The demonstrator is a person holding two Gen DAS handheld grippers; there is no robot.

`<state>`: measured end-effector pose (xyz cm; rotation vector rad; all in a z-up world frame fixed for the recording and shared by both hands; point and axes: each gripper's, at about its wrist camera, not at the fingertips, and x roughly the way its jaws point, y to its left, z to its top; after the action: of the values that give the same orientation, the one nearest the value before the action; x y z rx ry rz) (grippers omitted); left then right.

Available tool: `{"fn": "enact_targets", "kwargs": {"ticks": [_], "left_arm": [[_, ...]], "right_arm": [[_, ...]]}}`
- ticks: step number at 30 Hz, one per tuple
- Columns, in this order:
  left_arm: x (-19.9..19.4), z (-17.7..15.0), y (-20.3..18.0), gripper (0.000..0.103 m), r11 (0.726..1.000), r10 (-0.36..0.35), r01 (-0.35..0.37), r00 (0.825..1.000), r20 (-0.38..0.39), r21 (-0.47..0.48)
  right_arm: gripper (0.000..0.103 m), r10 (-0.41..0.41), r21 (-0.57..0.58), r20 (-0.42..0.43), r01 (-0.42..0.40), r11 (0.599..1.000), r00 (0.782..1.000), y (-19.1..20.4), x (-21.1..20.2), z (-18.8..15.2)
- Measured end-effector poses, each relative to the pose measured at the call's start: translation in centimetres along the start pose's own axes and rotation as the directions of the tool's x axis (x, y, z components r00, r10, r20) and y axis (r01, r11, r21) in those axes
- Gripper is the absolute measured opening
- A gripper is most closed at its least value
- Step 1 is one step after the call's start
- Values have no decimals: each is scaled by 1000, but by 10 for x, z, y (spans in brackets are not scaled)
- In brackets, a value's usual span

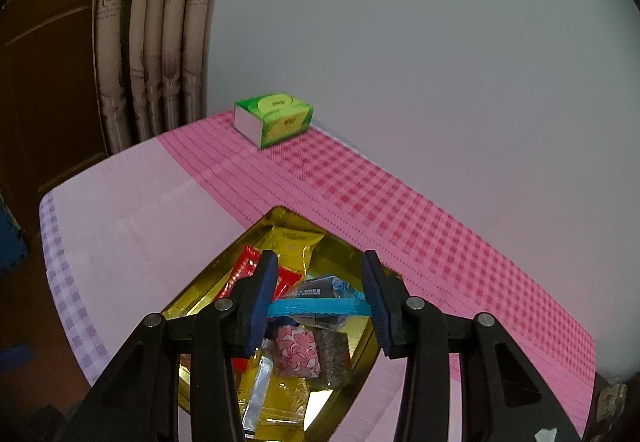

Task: Organize snacks
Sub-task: 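Carry the blue candy with the right gripper into the tin and release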

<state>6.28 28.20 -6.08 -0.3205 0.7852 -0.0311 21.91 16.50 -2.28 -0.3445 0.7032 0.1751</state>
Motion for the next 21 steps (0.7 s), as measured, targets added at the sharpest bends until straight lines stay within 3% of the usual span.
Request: {"fn": "enact_targets", "kwargs": {"ticks": [21], "left_arm": [[8, -3, -1, 68, 1000, 0, 0, 1000, -29, 6]], "right_arm": [[40, 26, 92, -106, -16, 996, 994, -12, 54, -33]]}}
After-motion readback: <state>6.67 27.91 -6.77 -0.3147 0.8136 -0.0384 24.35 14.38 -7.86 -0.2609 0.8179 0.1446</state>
